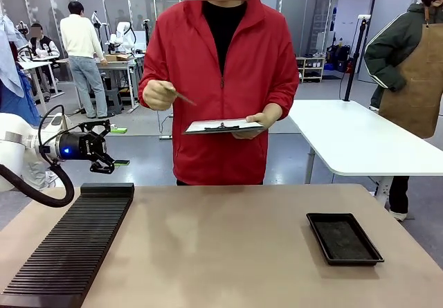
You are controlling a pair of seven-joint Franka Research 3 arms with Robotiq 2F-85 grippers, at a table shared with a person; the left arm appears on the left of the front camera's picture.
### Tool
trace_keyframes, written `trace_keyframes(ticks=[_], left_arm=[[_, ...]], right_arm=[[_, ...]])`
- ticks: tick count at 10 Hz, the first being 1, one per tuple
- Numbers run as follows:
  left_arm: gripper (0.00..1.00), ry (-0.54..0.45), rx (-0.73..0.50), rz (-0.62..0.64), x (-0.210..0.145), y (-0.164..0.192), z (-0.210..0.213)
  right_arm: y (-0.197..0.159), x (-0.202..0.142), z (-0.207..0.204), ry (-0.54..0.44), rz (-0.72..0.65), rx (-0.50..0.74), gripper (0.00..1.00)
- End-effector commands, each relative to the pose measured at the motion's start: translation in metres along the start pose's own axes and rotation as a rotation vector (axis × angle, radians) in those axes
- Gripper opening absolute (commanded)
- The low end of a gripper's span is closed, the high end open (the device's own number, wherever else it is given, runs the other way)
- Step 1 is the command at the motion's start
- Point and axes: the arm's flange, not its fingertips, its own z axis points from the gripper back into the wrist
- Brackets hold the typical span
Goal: Inspect the PCB.
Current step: Release the Blank PCB you were holding, then pick up the Blank PCB that the human is holding.
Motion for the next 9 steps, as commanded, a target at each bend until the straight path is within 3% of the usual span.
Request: trace_keyframes(ticks=[1,9], left_arm=[[1.00,0.003,-0.001,0.000,-0.0002,-0.0001,-0.0013],[1.00,0.003,-0.001,0.000,-0.0002,-0.0001,-0.0013]], right_arm=[[0.0011,0.0005,0.0014,-0.009,0.010,0.009,1.00],[0.0011,0.0005,0.0014,-0.009,0.010,0.009,1.00]])
